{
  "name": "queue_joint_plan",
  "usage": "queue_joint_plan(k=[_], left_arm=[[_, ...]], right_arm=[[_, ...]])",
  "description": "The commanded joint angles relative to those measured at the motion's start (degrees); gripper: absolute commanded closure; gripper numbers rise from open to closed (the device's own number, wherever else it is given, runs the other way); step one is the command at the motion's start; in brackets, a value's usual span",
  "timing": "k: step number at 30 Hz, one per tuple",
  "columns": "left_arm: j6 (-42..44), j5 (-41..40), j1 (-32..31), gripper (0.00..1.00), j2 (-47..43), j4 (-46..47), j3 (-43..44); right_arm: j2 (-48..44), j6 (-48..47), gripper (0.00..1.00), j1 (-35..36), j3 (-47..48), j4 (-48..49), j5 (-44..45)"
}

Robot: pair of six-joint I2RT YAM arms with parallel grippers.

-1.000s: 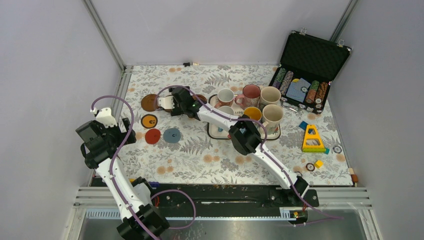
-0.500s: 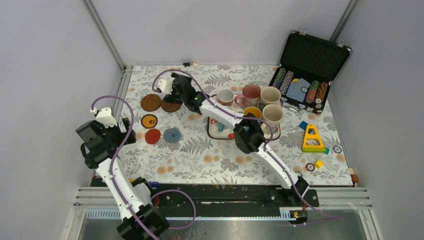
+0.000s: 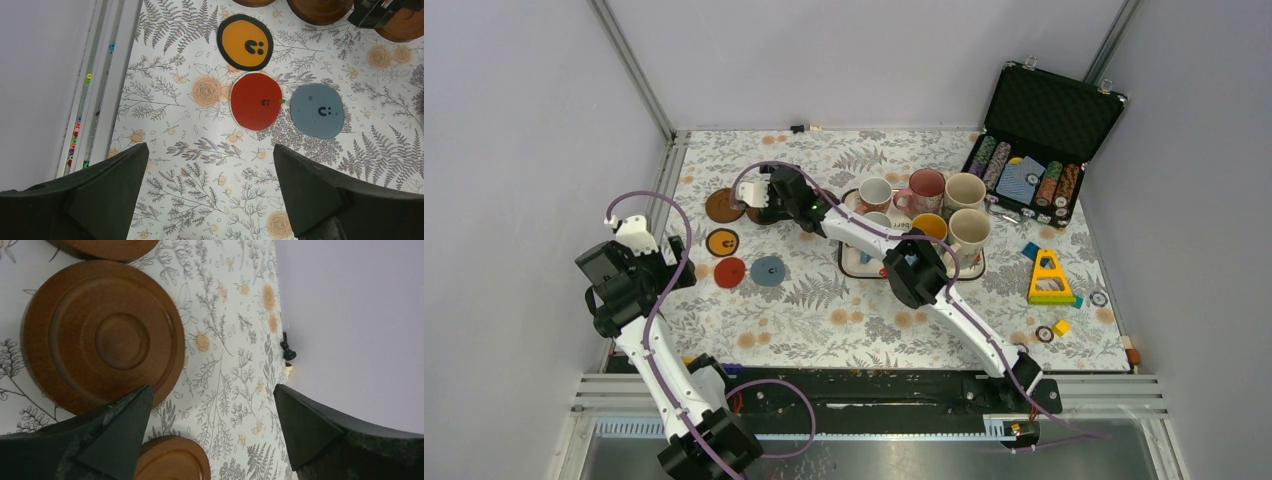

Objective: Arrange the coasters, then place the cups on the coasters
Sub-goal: Move the coaster to the center of the board.

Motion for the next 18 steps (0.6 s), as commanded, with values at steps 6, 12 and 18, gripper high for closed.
queue_joint_plan(k=[6,12,18], left_arm=[[-0.1,1.9,0.3,0.02,-0.7,2.8,0.3],[-0.1,1.9,0.3,0.02,-0.6,2.8,0.3],[0.0,2.0,0.3,0.02,-0.7,2.8,0.3]], right_arm=[[1.2,-11.4,0.00,0.1,-0.9,-1.8,-3.6],[1.7,-13.7,0.00,-0.1,-0.4,-4.1,-4.5],[1.5,-15.1,0.00,-0.4,-0.2,-5.8,-4.2]])
